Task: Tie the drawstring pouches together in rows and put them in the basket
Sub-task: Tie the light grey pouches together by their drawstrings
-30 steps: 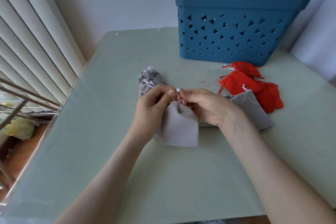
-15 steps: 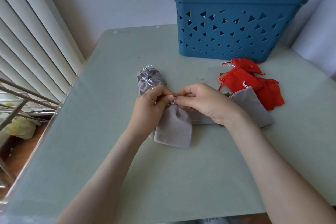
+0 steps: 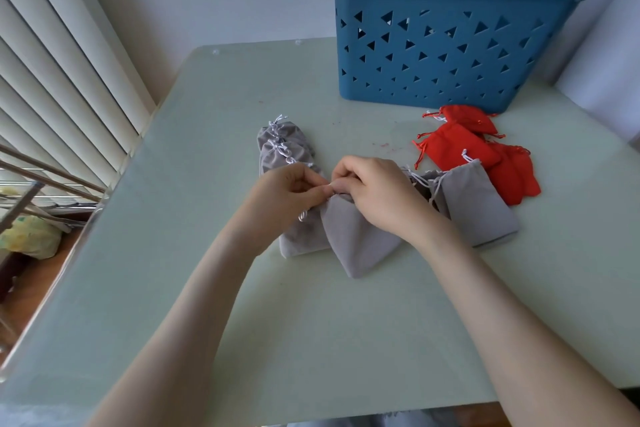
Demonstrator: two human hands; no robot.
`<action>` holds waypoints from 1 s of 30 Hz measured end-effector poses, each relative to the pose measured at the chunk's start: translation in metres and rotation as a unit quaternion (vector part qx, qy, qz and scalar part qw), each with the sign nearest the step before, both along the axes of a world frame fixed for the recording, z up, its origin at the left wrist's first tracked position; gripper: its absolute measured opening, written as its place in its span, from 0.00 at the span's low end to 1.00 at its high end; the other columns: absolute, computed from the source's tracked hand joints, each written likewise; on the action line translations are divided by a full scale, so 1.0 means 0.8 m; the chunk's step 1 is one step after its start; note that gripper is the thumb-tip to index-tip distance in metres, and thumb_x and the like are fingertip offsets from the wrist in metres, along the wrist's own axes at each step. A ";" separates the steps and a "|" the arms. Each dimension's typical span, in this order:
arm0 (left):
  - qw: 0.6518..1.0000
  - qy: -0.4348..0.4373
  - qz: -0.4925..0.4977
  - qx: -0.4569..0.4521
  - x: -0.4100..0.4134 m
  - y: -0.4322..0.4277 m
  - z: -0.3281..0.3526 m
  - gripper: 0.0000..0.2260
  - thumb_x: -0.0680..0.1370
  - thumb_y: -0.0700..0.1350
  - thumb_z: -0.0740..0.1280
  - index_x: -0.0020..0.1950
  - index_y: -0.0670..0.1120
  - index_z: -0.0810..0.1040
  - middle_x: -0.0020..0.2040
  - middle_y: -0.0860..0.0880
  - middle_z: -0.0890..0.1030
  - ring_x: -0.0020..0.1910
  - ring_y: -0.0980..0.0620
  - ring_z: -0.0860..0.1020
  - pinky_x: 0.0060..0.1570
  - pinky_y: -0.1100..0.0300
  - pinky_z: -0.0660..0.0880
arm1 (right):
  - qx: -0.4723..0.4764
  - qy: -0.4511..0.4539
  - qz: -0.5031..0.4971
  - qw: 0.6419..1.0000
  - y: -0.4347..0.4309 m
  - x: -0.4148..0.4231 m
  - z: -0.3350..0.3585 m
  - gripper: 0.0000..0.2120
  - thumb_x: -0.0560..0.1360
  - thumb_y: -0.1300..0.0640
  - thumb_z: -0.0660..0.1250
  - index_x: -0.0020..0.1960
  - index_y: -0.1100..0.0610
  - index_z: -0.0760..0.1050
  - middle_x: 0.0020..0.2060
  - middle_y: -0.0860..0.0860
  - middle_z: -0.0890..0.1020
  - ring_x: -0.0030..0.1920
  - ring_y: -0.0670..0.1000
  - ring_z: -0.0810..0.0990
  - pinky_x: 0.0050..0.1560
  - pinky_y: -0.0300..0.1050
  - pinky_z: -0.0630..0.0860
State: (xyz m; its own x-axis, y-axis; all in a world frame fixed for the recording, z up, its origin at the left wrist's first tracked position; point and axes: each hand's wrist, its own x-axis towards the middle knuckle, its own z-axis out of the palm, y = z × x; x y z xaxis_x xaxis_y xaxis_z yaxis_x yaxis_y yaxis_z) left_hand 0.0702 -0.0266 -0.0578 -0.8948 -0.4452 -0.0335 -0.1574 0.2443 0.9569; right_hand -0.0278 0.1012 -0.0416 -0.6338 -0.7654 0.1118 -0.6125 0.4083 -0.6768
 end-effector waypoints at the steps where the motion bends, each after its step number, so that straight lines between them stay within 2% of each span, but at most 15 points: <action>1: 0.999 0.000 0.012 -0.030 -0.001 0.002 -0.001 0.03 0.74 0.41 0.72 0.42 0.45 0.79 0.38 0.48 0.82 0.35 0.57 0.76 0.38 0.63 0.71 | 0.004 0.001 -0.002 1.000 0.000 0.000 0.000 0.05 0.77 0.58 0.65 0.42 0.52 0.75 0.34 0.46 0.77 0.39 0.48 0.72 0.36 0.35 0.65; 3: 0.993 0.003 0.037 -0.114 -0.002 0.007 -0.002 0.04 0.74 0.41 0.71 0.41 0.47 0.79 0.36 0.52 0.81 0.33 0.64 0.76 0.37 0.70 0.70 | 0.013 0.001 -0.006 1.000 -0.001 0.000 -0.001 0.06 0.77 0.58 0.65 0.42 0.52 0.74 0.33 0.44 0.75 0.39 0.47 0.71 0.35 0.32 0.65; 6: 0.973 0.024 0.068 -0.218 -0.003 0.018 -0.001 0.04 0.74 0.38 0.69 0.42 0.45 0.77 0.35 0.58 0.78 0.33 0.69 0.74 0.36 0.77 0.67 | 0.005 -0.019 -0.022 1.000 -0.003 0.000 -0.004 0.06 0.77 0.57 0.65 0.42 0.51 0.74 0.36 0.45 0.77 0.40 0.46 0.72 0.35 0.35 0.65; 8: 0.958 0.043 0.086 -0.270 -0.004 0.021 -0.003 0.03 0.74 0.37 0.68 0.43 0.44 0.76 0.35 0.57 0.75 0.35 0.63 0.74 0.36 0.76 0.66 | -0.014 -0.054 -0.028 0.998 -0.006 0.001 -0.004 0.05 0.78 0.58 0.65 0.43 0.50 0.75 0.37 0.44 0.79 0.42 0.46 0.75 0.38 0.31 0.67; 11: 0.936 0.070 0.103 -0.328 -0.005 0.019 -0.011 0.03 0.74 0.37 0.68 0.45 0.40 0.75 0.39 0.49 0.78 0.41 0.50 0.73 0.37 0.67 0.64 | -0.053 -0.100 -0.019 0.993 -0.007 0.001 -0.005 0.08 0.79 0.60 0.61 0.50 0.51 0.78 0.44 0.47 0.83 0.47 0.46 0.79 0.50 0.39 0.72; 13: 0.923 0.101 0.108 -0.356 -0.005 0.018 -0.013 0.03 0.73 0.37 0.68 0.45 0.39 0.74 0.40 0.46 0.77 0.43 0.45 0.74 0.39 0.63 0.64 | -0.081 -0.138 -0.008 0.987 -0.005 0.000 -0.005 0.11 0.81 0.60 0.58 0.50 0.51 0.79 0.44 0.47 0.82 0.45 0.42 0.79 0.49 0.39 0.71; 16: 0.910 0.148 0.106 -0.373 -0.004 0.019 -0.011 0.03 0.72 0.38 0.65 0.44 0.39 0.74 0.39 0.50 0.73 0.41 0.45 0.73 0.39 0.63 0.64 | -0.136 -0.243 0.013 0.960 -0.003 -0.003 -0.004 0.15 0.82 0.59 0.57 0.45 0.50 0.80 0.39 0.46 0.83 0.43 0.44 0.80 0.49 0.42 0.72; 19: 0.903 0.175 0.103 -0.378 -0.003 0.018 -0.011 0.06 0.74 0.42 0.64 0.44 0.39 0.74 0.41 0.52 0.71 0.41 0.50 0.71 0.40 0.66 0.63 | -0.155 -0.326 0.061 0.931 -0.001 -0.004 -0.002 0.13 0.81 0.63 0.59 0.46 0.53 0.80 0.40 0.49 0.83 0.43 0.44 0.80 0.48 0.39 0.75; 23: 0.899 0.196 0.111 -0.376 -0.003 0.016 -0.012 0.08 0.75 0.44 0.61 0.43 0.40 0.74 0.40 0.54 0.71 0.41 0.54 0.69 0.41 0.68 0.63 | -0.167 -0.302 0.085 0.935 -0.001 -0.004 0.000 0.10 0.78 0.66 0.63 0.47 0.54 0.80 0.42 0.50 0.83 0.44 0.43 0.80 0.49 0.35 0.75; 27: 0.898 0.198 0.118 -0.374 -0.002 0.013 -0.011 0.02 0.73 0.37 0.66 0.42 0.40 0.77 0.39 0.54 0.72 0.39 0.52 0.71 0.39 0.65 0.66 | -0.180 -0.239 0.049 0.953 -0.004 -0.004 -0.003 0.08 0.76 0.63 0.67 0.42 0.51 0.79 0.38 0.53 0.82 0.41 0.47 0.77 0.42 0.42 0.71; 30: 0.898 0.202 0.120 -0.372 -0.002 0.013 -0.011 0.02 0.74 0.38 0.66 0.43 0.40 0.78 0.39 0.56 0.72 0.40 0.53 0.72 0.39 0.65 0.67 | -0.188 -0.201 0.042 0.960 -0.006 -0.006 -0.006 0.07 0.75 0.61 0.68 0.41 0.51 0.79 0.38 0.57 0.83 0.41 0.49 0.76 0.45 0.48 0.70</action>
State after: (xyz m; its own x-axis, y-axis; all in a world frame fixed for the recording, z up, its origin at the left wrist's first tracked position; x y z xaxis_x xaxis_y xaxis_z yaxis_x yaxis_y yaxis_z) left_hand 0.0688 -0.0162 -0.0663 -0.6416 -0.3913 0.6597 0.0324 0.8455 0.5330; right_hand -0.0323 0.0966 -0.0466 -0.6212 -0.7690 0.1507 -0.2917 0.0484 -0.9553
